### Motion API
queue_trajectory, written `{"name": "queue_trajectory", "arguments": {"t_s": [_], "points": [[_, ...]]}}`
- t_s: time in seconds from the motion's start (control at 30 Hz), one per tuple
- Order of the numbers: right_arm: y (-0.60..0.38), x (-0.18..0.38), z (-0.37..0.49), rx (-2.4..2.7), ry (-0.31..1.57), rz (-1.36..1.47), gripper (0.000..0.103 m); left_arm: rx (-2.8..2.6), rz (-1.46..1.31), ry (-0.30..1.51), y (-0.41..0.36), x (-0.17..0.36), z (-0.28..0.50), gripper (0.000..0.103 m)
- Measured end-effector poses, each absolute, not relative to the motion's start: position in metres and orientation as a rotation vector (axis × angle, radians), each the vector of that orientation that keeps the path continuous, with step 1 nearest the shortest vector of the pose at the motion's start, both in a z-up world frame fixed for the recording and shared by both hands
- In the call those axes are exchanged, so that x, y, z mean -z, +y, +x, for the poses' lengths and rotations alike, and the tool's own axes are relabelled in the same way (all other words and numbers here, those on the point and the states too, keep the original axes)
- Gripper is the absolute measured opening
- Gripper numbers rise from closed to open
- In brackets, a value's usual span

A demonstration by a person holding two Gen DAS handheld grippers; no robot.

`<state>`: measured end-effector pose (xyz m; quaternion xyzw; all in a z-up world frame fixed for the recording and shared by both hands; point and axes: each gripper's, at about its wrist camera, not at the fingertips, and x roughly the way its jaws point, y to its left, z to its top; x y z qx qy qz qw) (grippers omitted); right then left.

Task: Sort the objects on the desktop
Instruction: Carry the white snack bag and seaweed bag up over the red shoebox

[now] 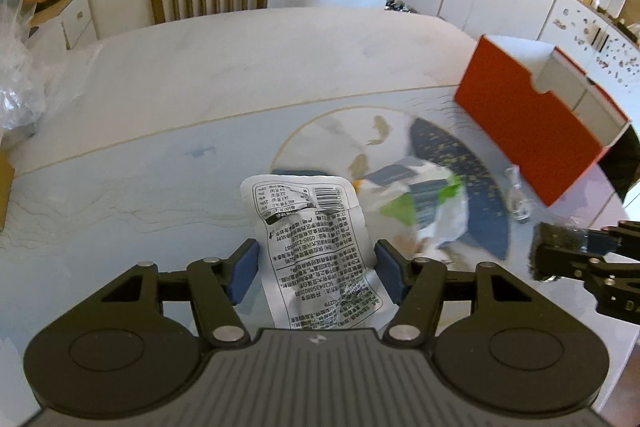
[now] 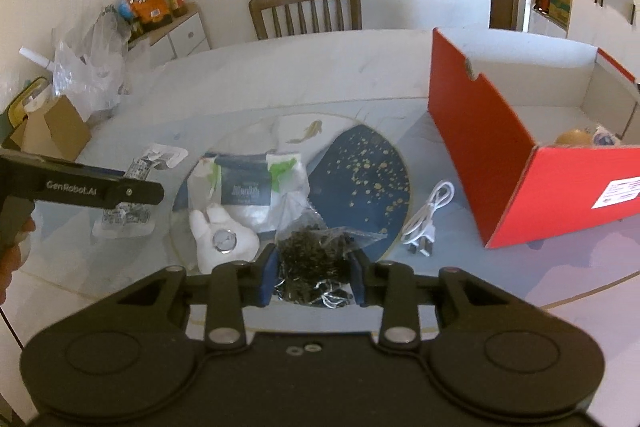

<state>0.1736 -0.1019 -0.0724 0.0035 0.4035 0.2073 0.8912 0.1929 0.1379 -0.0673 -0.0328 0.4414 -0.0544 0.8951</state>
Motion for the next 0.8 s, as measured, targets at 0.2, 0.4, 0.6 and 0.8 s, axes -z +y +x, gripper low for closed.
{"name": "queue_trajectory", "arguments": {"t_s": [0.2, 0.4, 0.6, 0.8], "points": [[-0.113, 0.055, 0.168, -0.42, 0.819, 0.027, 0.035, 0.15, -0.068, 0.903, 0.118, 0.048, 0.184, 0.062], [-0.124, 0.04, 0.164, -0.411, 0.798, 0.025, 0.035, 0.2, -0.063, 0.888, 0.091, 0.032, 0.179, 0.062], [-0.141, 0.024, 0.163, -0.405, 0.782, 0.015, 0.035, 0.243, -0.054, 0.876, 0.058, 0.018, 0.183, 0.062], [-0.17, 0.009, 0.168, -0.402, 0.762, 0.032, 0.035, 0.287, -0.041, 0.852, 0.021, 0.006, 0.192, 0.062]]}}
